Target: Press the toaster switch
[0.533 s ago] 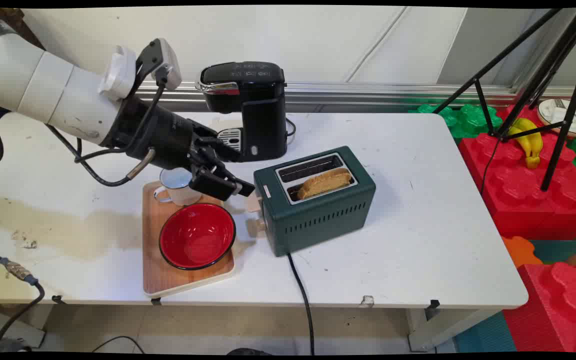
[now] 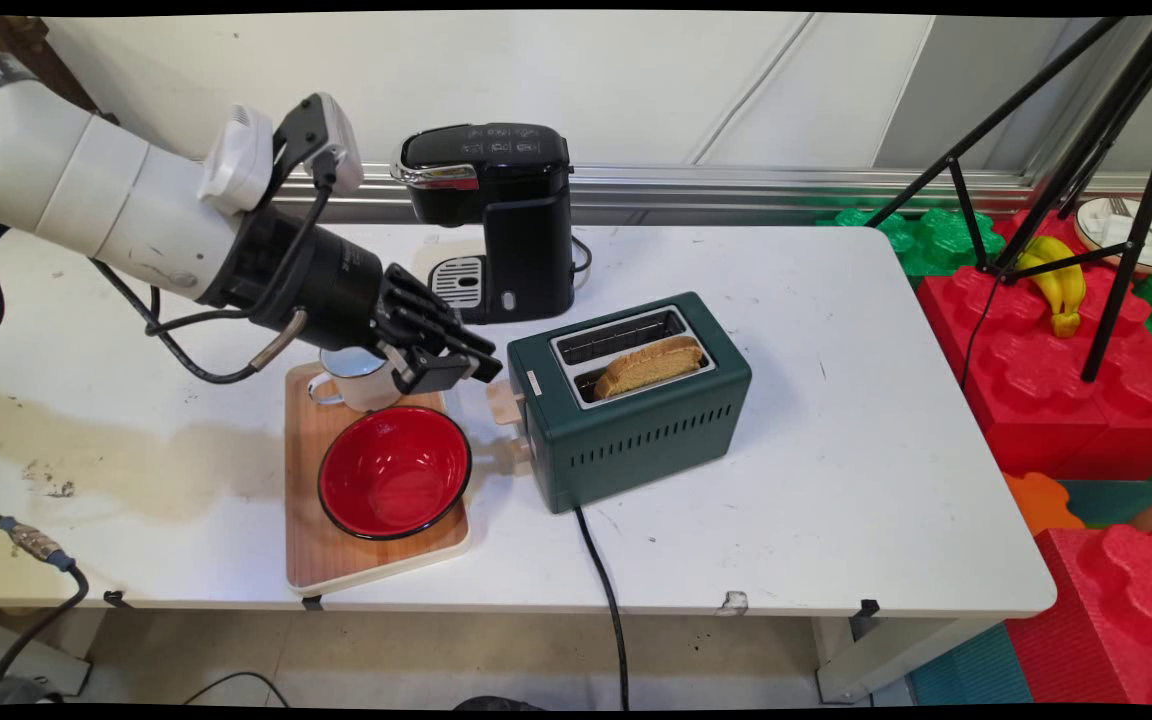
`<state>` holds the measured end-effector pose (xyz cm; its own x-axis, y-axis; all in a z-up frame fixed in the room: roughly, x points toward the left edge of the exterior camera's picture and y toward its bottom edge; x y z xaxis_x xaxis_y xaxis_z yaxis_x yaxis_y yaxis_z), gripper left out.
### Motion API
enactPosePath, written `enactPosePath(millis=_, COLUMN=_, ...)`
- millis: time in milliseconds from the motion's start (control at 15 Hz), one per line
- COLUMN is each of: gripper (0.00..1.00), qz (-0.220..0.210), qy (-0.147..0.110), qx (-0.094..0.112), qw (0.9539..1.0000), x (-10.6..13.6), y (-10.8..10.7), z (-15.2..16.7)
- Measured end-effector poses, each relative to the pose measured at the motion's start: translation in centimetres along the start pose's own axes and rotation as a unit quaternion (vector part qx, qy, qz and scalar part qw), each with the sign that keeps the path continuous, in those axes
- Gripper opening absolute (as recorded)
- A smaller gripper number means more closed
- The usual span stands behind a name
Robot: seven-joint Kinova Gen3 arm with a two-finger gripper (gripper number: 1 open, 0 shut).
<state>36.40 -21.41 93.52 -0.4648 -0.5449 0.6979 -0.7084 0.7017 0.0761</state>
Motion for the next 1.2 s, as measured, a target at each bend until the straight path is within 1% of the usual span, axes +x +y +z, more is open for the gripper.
enactPosePath(millis=200, gripper=0.0, qz=-0.003, qy=-0.006, qx=0.0, qw=1.0, x=-0.2, y=0.0, z=0.2)
enactPosePath(millis=533, gripper=0.0, qz=-0.008, qy=-0.015, qx=0.006, qw=0.9998, x=-0.6, y=-0.1, z=1.2)
enactPosePath(millis=1200, gripper=0.0, qz=-0.018, qy=-0.019, qx=0.023, qw=0.9994, x=-1.5, y=-0.4, z=3.6)
